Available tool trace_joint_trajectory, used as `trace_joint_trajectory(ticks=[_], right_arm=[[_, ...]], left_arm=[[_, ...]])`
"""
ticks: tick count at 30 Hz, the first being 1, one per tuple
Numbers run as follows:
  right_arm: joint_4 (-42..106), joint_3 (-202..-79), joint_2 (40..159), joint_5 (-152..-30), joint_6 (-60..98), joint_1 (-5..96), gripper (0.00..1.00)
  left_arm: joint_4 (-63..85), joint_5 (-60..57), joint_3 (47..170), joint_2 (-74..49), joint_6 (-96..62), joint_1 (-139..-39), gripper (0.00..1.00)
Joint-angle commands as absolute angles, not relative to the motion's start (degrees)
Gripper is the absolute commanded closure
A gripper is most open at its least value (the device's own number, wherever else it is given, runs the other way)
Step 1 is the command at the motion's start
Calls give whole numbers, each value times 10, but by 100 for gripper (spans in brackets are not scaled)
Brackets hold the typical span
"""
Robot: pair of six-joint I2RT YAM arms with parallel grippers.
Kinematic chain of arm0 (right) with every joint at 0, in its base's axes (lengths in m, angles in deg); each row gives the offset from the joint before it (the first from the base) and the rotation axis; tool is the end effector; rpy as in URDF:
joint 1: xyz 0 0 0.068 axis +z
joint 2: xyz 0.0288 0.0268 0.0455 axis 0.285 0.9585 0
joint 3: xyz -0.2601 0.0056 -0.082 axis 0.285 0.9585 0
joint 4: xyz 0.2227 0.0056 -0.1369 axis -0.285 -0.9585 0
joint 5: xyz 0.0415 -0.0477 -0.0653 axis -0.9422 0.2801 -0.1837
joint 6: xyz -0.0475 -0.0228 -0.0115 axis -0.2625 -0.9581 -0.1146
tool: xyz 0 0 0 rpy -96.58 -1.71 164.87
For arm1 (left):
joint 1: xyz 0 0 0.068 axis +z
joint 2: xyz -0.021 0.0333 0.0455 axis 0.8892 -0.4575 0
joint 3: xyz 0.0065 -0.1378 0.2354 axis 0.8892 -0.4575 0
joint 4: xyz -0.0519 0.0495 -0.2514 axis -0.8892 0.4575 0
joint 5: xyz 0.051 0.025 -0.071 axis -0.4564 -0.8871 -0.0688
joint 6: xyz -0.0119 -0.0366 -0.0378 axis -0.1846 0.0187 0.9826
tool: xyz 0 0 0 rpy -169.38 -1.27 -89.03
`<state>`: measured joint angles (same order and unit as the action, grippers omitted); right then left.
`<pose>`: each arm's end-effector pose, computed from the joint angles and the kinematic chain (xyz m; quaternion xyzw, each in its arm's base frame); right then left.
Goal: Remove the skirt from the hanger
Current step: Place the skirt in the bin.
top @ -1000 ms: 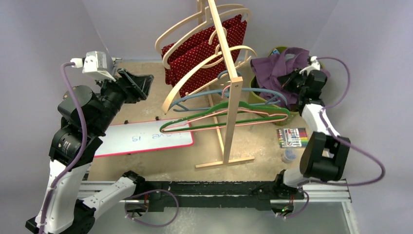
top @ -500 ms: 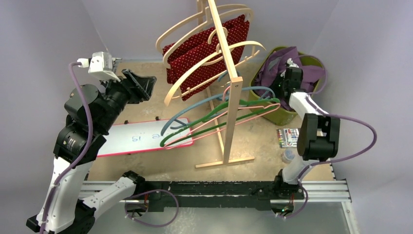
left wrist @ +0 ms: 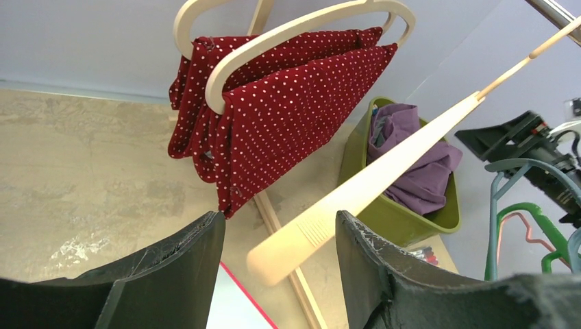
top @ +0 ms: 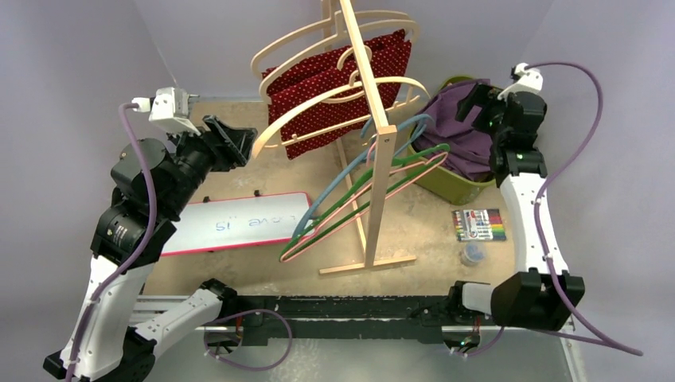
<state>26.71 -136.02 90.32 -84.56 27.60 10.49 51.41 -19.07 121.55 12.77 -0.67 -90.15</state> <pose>0.2926 -0.0303 0.4075 0.1312 0.7374 0.0610 0.6597 0.1145 -0.0530 0.5009 -0.0585 0.7236 -0.2672 0.6337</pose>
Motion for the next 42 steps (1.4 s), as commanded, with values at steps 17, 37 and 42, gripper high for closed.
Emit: trace_joint_trajectory(ticks=[17,37,42], right_arm=[[175,-1597,1352,-804,248,95,1],[213,-1502,1052,-839,240,120,1],[268,-1424,1069,-1037,248,127,1]], left_arm=[[517,-193,1212,162,-11,-898,40],[523,-225,1217,129,-9,-899,41],[522,-214,1237,113,0,-898,41]])
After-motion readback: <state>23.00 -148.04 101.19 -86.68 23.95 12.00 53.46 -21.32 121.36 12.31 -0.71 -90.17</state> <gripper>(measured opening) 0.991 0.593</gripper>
